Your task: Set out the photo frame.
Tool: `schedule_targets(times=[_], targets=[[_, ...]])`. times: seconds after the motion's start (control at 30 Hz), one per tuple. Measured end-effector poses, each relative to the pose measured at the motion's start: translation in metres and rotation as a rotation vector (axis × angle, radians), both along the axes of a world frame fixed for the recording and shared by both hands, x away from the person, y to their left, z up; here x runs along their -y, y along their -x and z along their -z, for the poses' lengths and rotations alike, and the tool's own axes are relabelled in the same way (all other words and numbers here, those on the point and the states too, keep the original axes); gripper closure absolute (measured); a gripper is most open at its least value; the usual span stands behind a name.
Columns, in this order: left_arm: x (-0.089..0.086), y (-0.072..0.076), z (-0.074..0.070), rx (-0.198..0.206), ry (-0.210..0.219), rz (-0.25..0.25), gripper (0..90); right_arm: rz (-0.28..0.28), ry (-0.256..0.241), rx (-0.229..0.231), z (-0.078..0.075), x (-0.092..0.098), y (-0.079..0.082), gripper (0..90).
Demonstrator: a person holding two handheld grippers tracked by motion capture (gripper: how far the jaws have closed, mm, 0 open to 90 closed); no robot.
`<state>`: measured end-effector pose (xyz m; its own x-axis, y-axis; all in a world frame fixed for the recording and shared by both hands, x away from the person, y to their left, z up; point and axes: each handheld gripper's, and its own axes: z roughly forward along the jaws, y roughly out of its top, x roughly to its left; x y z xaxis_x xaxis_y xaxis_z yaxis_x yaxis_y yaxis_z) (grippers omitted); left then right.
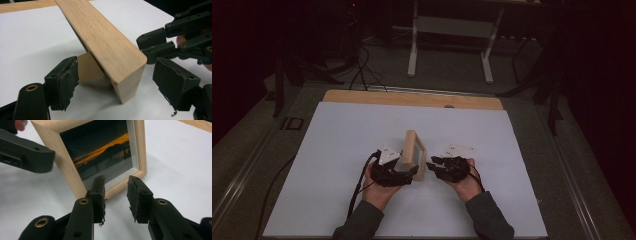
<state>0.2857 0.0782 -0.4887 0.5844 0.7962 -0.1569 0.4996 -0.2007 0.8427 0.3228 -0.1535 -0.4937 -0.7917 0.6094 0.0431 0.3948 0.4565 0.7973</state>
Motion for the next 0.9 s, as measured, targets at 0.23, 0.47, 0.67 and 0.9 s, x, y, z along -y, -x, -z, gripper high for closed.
schedule_targets(times=[0.23, 0.47, 0.67, 0.9], targets=[[0.0066, -0.0062, 0.0009, -0.009, -0.009, -0.031, 23.2, 0.009, -0.004, 0.0, -0.0009, 0.0025, -0.0008, 66.1], [0.0071, -0.0079, 0.0028, -0.023, -0.003, -0.035, 33.9, 0.014, -0.008, 0.002, -0.0007, 0.0048, -0.0019, 65.6], [0.006, -0.0078, 0.0022, -0.03, 0.007, 0.002, 44.7, 0.017, -0.01, 0.0, -0.0007, 0.0055, -0.0026, 65.2], [0.0036, -0.0082, 0.0015, -0.046, 0.017, -0.001, 47.7, 0.015, -0.014, 0.004, -0.0018, 0.0049, -0.0037, 64.8]])
